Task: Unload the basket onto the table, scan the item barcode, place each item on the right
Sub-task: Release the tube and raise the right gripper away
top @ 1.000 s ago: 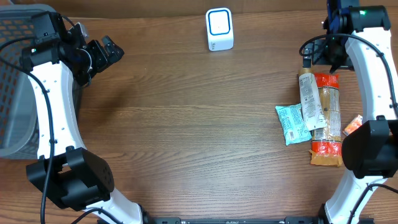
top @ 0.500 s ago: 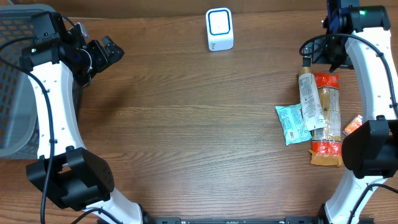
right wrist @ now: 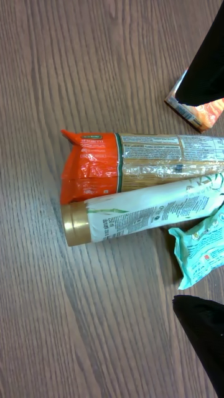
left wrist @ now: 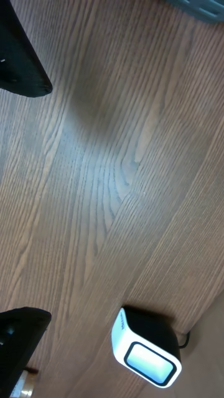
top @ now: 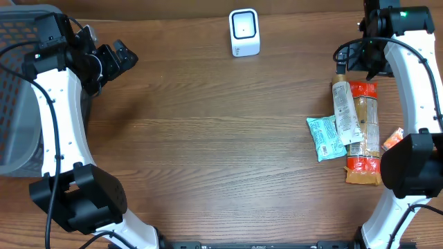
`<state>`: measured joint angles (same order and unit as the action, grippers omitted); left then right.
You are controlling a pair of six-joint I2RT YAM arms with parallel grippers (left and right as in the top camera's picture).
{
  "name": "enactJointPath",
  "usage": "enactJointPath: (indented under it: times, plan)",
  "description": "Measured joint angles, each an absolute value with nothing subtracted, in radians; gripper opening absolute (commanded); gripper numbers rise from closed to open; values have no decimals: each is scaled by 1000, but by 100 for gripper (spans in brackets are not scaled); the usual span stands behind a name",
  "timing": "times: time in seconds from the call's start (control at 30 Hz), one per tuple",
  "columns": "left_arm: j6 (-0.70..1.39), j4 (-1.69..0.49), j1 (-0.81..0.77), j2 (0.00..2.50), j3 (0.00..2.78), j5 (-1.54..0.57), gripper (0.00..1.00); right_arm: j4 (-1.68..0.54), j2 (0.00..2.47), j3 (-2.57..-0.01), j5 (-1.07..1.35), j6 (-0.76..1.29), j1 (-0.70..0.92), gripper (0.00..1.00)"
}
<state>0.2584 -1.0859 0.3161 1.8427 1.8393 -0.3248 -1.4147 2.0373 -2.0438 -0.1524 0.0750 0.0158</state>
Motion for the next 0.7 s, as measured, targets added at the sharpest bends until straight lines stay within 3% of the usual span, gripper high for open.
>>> enactJointPath:
  times: [0.4,0.7]
  plan:
    - [258,-1085,316,1843,1839,-325,100,-1415,1998,-2041,-145,74,22,100]
    - [258,-1086,316,1843,1839,-325,100,-1414,1668,-2040,-144,74,28,100]
